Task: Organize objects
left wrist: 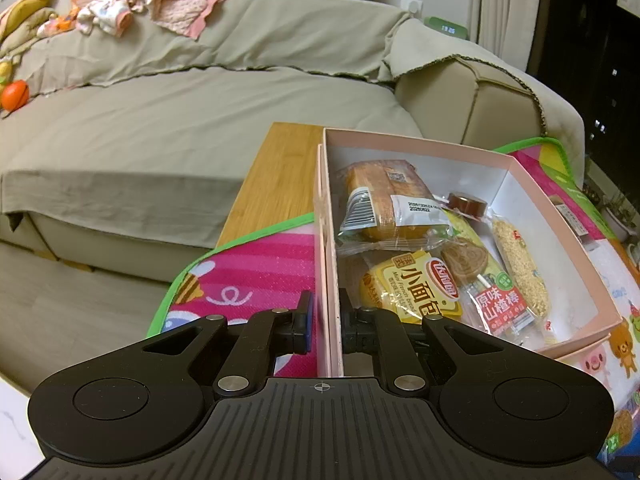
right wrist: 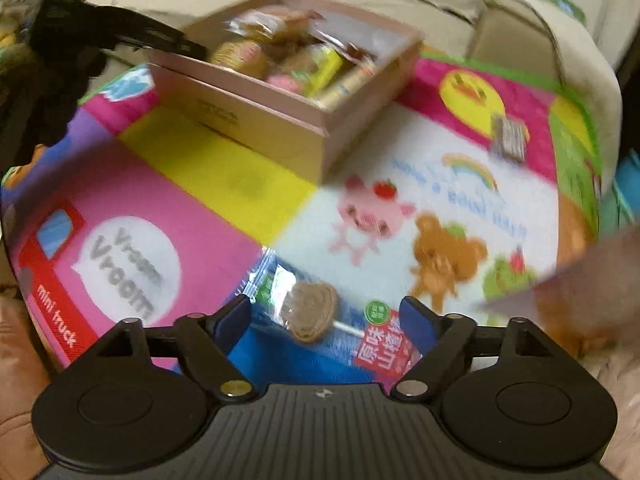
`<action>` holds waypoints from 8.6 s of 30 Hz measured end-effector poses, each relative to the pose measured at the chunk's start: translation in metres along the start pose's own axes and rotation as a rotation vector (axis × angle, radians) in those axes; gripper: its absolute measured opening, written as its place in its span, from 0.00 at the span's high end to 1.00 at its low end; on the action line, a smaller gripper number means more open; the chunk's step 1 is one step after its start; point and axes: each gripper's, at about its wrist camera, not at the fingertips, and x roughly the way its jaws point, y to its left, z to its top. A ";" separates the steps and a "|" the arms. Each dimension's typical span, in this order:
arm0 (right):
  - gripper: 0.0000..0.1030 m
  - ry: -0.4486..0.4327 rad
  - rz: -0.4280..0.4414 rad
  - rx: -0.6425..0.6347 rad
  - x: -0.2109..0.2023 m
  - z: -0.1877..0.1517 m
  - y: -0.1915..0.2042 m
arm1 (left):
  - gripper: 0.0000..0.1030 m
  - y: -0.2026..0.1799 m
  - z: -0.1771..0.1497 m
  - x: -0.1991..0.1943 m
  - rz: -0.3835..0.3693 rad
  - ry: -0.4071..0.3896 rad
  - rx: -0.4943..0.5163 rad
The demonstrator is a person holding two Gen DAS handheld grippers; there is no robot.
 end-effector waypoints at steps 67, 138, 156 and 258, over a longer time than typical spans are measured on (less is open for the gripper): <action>0.67 -0.095 0.194 0.007 -0.051 0.046 0.081 | 0.87 0.002 -0.004 -0.010 -0.013 -0.013 -0.010; 0.51 -0.040 -0.366 0.518 0.046 0.147 -0.188 | 0.86 0.010 -0.004 -0.006 -0.053 -0.011 -0.022; 0.91 -0.071 -0.080 0.310 0.015 0.106 -0.095 | 0.86 0.009 -0.003 -0.001 -0.039 0.000 -0.021; 0.00 -0.327 -0.043 0.274 -0.030 -0.024 0.035 | 0.87 -0.095 -0.115 -0.170 0.194 -0.248 0.069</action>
